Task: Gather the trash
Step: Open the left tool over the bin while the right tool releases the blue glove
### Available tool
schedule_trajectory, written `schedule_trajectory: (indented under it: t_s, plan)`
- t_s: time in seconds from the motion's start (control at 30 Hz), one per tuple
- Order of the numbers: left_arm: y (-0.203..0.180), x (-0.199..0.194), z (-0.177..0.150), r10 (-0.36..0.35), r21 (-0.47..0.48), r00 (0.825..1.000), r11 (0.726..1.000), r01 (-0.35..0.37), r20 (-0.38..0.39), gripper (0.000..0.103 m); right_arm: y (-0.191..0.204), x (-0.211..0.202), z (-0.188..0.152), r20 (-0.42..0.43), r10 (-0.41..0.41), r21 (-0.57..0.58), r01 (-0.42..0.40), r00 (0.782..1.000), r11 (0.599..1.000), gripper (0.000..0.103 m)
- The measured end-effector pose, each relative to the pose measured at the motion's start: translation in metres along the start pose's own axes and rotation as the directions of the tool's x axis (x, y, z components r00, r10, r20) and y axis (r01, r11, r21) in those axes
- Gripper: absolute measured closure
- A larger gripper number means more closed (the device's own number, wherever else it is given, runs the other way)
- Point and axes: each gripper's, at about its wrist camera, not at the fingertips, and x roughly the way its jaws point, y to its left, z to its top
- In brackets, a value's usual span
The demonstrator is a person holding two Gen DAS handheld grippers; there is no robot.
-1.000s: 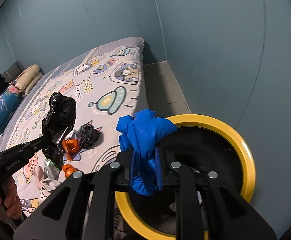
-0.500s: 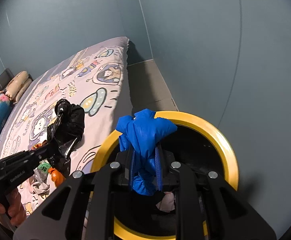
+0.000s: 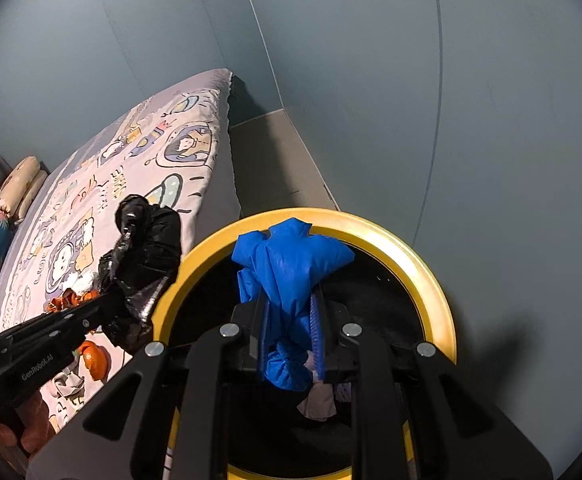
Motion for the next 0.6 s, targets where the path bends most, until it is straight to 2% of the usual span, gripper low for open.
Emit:
schedule_trajectory:
  t_s: [0.23,0.6]
  plan:
    - [-0.005,0.025,-0.004,-0.001,-0.013,0.999,1.0,0.001,-0.054,0.096,-0.008,0.011,-0.003,-0.032,-0.011,0.019,0.012,0.999,1.0,0.087]
    - [-0.007,0.041,-0.003,-0.034,-0.022,0.997,0.999,0.032,-0.074,0.096,-0.012,0.015,-0.004,-0.044,-0.001,0.029,0.002,0.999,1.0,0.086]
